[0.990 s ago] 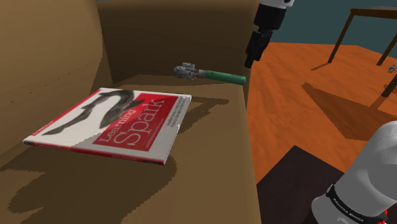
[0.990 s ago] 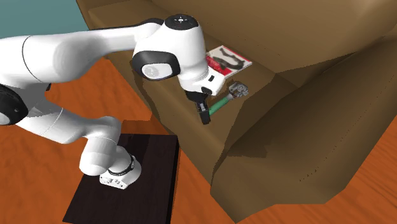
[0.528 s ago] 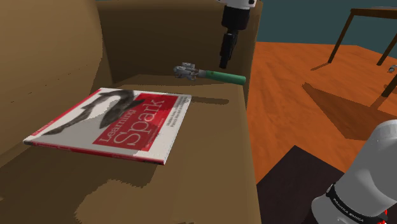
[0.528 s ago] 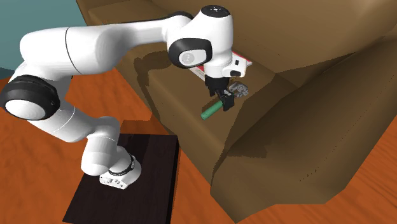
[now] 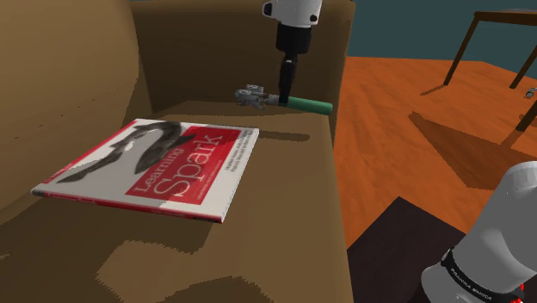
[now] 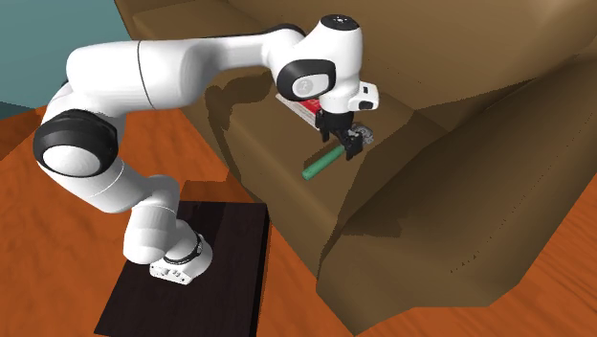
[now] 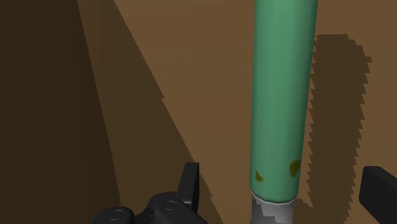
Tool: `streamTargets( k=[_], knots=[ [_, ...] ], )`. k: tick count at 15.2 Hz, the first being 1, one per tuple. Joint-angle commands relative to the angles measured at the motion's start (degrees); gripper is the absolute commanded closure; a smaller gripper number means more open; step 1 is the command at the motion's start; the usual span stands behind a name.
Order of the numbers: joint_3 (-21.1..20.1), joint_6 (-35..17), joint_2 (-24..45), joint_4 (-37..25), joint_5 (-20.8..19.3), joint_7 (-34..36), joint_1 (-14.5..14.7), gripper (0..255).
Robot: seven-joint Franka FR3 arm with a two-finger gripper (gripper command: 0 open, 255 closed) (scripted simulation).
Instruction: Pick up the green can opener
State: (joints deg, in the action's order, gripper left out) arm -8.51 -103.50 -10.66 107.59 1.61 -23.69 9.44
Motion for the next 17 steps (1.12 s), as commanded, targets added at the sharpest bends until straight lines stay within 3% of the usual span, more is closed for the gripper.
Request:
streamTargets(
  k=[1, 4, 5, 14, 17],
  knots=[
    [-0.08, -1.59, -0.06, 1.63, 0.01, 0.03, 0.06, 0],
    [-0.09, -2.81, -0.14, 2.93, 0.03, 0.01, 0.07, 0],
    [-0.08, -2.77, -0.07, 2.81, 0.02, 0.0, 0.06, 255],
    [-0.09, -2.81, -0.14, 2.92, 0.03, 0.01, 0.08, 255],
    [-0.07, -0.48, 0.03, 0.43, -0.01, 0.04, 0.05, 255]
  ],
)
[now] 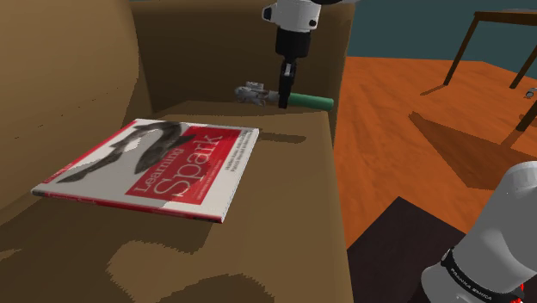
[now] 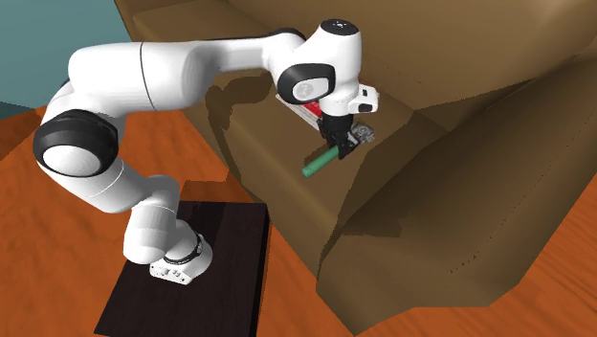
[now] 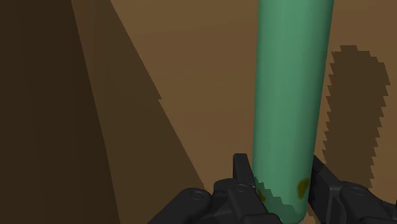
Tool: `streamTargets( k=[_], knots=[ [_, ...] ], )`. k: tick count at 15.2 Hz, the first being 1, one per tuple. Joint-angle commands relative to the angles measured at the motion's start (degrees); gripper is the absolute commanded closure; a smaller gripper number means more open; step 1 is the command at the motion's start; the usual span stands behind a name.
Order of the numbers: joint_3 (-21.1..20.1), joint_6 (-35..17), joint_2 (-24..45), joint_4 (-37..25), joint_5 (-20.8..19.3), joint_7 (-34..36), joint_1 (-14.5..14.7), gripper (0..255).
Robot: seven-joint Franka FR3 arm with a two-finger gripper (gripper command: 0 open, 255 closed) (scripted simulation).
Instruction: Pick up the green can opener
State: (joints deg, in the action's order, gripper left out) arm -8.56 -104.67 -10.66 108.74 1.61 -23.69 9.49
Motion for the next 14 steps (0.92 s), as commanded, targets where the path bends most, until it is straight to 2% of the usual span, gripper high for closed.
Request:
streamTargets(
  k=[1, 12, 14],
  knots=[
    [-0.01, 1.46, 0.12, -1.57, -0.03, 0.05, 0.0, 255],
    [-0.02, 10.19, 1.92, -12.09, -0.32, 0.28, -0.07, 255],
    [-0.03, 10.32, 1.96, -12.25, -0.33, 0.29, -0.07, 255]
  ],
)
